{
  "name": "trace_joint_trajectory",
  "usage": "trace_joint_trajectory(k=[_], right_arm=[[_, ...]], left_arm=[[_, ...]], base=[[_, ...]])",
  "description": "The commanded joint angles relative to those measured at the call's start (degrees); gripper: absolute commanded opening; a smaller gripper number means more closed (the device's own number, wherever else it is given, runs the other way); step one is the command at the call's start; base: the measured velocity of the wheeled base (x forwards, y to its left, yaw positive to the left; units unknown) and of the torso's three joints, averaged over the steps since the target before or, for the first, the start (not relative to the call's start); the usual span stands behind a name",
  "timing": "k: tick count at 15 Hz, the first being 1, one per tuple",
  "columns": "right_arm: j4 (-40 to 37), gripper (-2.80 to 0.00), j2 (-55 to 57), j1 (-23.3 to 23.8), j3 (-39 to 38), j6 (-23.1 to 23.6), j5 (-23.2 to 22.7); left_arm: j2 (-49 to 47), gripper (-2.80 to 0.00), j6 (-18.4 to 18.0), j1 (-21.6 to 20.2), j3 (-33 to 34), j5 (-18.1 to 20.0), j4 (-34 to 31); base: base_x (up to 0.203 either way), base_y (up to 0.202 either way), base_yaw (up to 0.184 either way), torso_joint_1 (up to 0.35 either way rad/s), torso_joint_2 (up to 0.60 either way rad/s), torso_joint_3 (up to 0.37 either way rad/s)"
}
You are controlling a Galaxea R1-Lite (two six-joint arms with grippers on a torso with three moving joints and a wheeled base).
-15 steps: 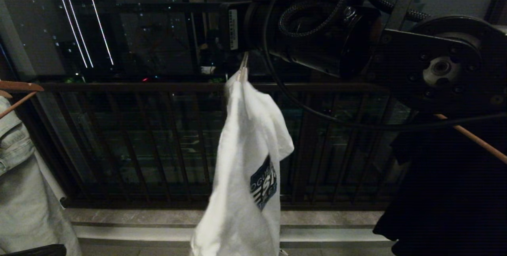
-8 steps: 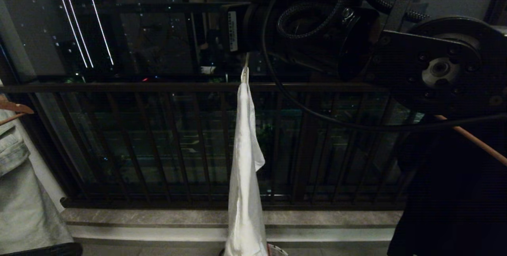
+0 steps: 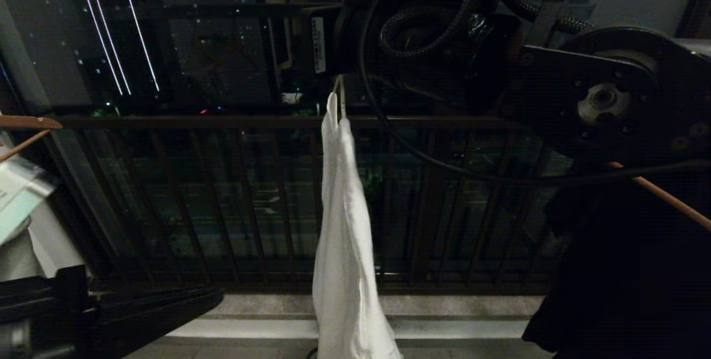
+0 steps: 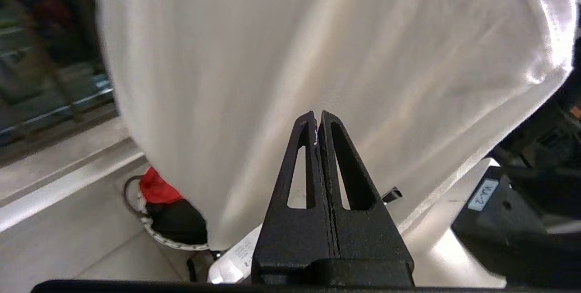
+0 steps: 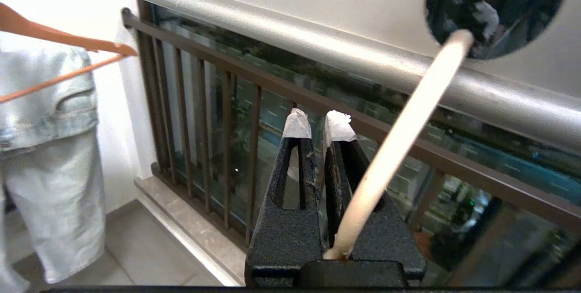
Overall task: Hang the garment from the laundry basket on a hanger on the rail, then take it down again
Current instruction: Take the clothes off the clothes rack
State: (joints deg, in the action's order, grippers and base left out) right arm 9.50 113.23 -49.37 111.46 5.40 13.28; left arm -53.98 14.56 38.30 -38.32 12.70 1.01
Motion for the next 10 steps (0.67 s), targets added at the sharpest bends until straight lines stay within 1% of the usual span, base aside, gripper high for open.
trace_joint_trajectory(k=[1, 3, 5, 7, 8, 10], right_arm=[[0.1, -2.8, 0.6, -0.3, 0.2, 0.0, 0.1], [0.1, -2.8, 1.0, -0.5, 0.5, 0.0, 0.0], [0.4, -2.8, 2.1, -0.8, 0.5, -0.1, 0.5], [0.6, -2.8, 2.4, -0.7, 0.3, -0.3, 2.1], [0.6, -2.8, 2.4, -0.7, 0.4, -0.3, 2.2], [0.5, -2.8, 2.2, -0.7, 0.3, -0.3, 2.3]], left_arm=[[-5.4, 0.0, -0.1, 2.9, 0.8, 0.1, 0.8], [-8.4, 0.0, -0.1, 3.9, 0.9, 0.0, 2.2], [-10.1, 0.0, -0.4, 3.9, 1.0, -0.2, 6.1], [-9.7, 0.0, -1.3, 3.9, 0.6, -0.5, 6.5], [-9.7, 0.0, -2.0, 3.8, 0.4, -0.6, 6.5], [-9.7, 0.0, -2.2, 3.8, 0.1, -0.6, 6.5]], base=[[0.0, 0.0, 0.0, 0.0, 0.0, 0.0], [0.0, 0.0, 0.0, 0.0, 0.0, 0.0], [0.0, 0.0, 0.0, 0.0, 0.0, 0.0], [0.0, 0.0, 0.0, 0.0, 0.0, 0.0], [0.0, 0.0, 0.0, 0.0, 0.0, 0.0], [0.0, 0.0, 0.0, 0.0, 0.0, 0.0]])
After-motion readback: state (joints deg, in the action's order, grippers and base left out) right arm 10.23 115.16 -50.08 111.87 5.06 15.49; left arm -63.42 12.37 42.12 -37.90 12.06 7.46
